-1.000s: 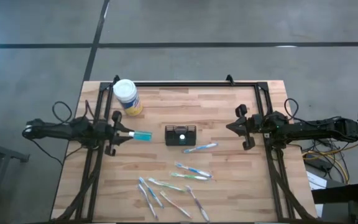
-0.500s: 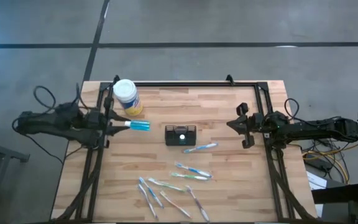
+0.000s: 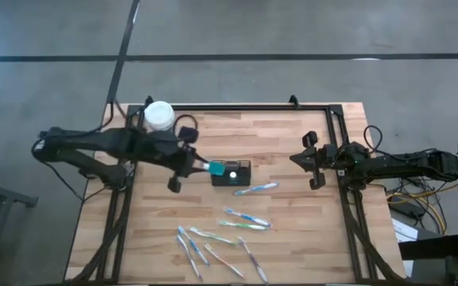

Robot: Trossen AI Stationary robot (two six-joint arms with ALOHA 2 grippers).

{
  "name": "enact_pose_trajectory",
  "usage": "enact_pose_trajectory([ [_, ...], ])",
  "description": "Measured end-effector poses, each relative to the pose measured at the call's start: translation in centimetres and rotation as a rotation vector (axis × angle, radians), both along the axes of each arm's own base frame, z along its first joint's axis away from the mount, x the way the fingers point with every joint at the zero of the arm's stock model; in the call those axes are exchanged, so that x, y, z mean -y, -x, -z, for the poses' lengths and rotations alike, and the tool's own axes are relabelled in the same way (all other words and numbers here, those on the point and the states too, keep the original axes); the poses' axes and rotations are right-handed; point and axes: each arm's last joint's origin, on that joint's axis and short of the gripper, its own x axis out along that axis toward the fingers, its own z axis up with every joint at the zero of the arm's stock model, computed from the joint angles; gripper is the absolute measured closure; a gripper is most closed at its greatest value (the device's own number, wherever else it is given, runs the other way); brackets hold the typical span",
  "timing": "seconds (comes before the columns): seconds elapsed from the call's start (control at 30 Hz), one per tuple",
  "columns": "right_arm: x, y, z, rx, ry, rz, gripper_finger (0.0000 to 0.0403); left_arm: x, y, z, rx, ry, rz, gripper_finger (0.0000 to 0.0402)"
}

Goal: Pick & Place toothbrushing station
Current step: Put the mouthwash into the mesh organizer

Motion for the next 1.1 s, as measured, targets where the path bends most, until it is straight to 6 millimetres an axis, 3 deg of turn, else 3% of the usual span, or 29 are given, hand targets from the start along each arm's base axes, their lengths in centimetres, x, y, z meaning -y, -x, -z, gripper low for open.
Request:
enact_pose_trajectory([
  [0.2,0.0,0.0,0.1,-0.006,-0.002,-0.001,0.039,-1.3,-4.2,0.8,-0.185,-0.126,0.093,0.0304],
  [0.33,0.0,0.0,0.1,-0.007,-0.005,-0.002,0.039,-2.1,-5.6,1.0,-0.22,-0.205,0.18,0.0304],
  [0.5,0.0,0.0,0.1,-0.008,-0.005,-0.002,0.039,-2.9,-7.2,3.1,-0.315,-0.269,0.3,0.0304],
  [0.77,0.0,0.0,0.1,-0.008,0.001,0.0,0.039,-3.4,-9.0,5.1,-0.377,-0.307,0.347,0.0304],
  [1.1,0.0,0.0,0.1,-0.01,0.006,0.001,0.039,-3.7,-10.0,5.9,-0.421,-0.364,0.34,0.0304],
])
